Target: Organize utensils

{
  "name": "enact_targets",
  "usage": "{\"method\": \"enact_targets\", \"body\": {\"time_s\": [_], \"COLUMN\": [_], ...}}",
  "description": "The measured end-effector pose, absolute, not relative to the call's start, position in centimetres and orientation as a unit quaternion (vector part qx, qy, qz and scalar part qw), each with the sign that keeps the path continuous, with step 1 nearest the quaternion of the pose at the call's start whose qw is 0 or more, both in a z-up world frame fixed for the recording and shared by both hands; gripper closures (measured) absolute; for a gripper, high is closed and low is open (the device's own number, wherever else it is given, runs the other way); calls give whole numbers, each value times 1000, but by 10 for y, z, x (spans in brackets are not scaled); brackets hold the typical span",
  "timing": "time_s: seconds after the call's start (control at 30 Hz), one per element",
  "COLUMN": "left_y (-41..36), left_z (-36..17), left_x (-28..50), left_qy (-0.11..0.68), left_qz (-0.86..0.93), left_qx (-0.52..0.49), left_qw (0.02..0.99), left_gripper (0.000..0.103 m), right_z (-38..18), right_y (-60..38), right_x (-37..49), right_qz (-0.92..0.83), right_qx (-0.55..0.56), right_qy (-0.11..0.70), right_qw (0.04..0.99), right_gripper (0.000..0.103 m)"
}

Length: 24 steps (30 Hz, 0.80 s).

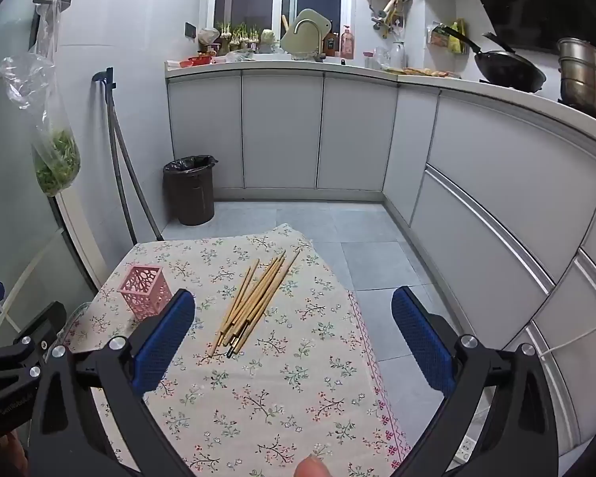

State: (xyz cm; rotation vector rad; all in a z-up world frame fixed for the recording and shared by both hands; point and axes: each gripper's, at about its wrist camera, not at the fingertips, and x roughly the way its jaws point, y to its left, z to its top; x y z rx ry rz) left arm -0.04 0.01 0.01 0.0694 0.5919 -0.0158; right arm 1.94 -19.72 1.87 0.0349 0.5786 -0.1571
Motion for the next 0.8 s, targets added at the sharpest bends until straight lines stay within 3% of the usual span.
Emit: {"method": "enact_targets", "body": {"time_s": [0.8], "left_y": [0], "left_z": [6], "left_x": [-2], "left_qy": [289], "left_qz": [-6], "left_qx": [25], "left_qw": [957], "left_gripper": [7], "right_z": [26], "right_y": [-205], "right_x": [15], "right_qz": [-79], "right_qx": [28], "right_qy": [272], "right_qw": [959], "right_gripper": [6]}}
